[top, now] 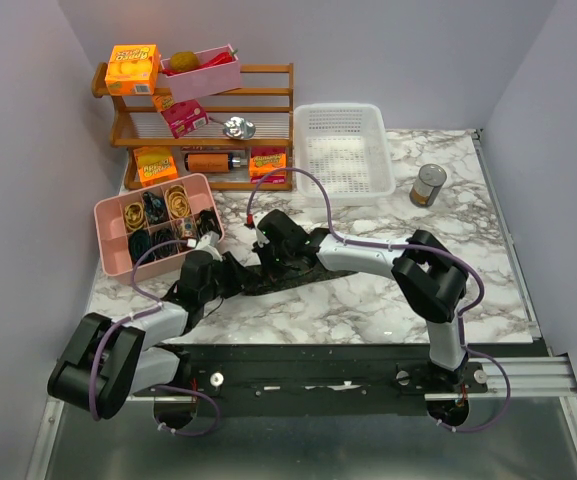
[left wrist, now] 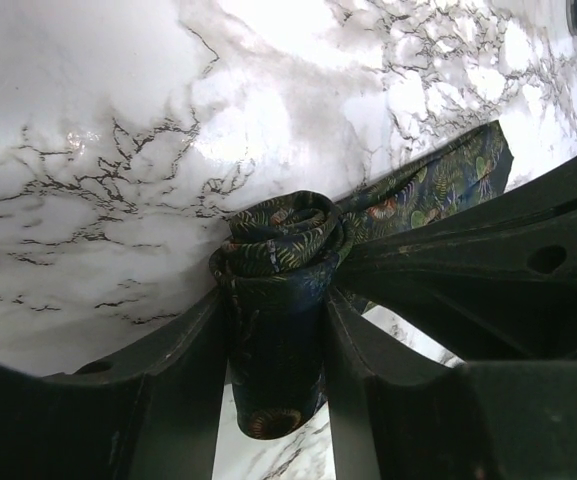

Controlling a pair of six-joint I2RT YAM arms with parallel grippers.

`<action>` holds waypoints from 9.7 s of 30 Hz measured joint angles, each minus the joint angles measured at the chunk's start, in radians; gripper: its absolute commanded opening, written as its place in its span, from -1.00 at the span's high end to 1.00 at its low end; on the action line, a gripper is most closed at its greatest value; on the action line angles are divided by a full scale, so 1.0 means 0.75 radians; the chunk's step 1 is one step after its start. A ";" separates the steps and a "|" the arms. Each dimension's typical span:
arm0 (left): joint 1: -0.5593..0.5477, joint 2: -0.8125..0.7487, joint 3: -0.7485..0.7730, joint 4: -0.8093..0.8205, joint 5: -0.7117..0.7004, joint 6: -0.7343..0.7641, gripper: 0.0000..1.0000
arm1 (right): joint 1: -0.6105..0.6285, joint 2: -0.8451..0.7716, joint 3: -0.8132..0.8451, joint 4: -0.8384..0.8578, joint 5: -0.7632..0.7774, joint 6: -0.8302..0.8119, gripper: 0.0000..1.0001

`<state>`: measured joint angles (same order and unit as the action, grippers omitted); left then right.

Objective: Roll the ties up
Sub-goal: Roll the tie at the center of the board.

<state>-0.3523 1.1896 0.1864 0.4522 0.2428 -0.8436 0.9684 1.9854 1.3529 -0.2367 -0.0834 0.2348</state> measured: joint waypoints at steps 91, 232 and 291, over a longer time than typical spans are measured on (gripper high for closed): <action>-0.345 0.282 1.002 -1.667 -0.814 0.260 0.28 | -0.259 -0.115 -0.033 -0.064 -0.366 0.156 0.99; 0.058 -0.158 0.352 -0.878 -0.083 0.152 0.06 | -0.170 0.040 0.076 -0.073 -0.428 0.049 0.99; -0.426 0.540 1.205 -1.904 -1.075 0.209 0.00 | -0.437 -0.055 -0.130 0.085 -0.601 0.224 0.99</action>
<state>-0.6720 1.5948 1.0904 -0.9756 -0.5632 -0.6868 0.6407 1.9442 1.2556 -0.1730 -0.5343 0.4026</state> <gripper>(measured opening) 0.501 0.008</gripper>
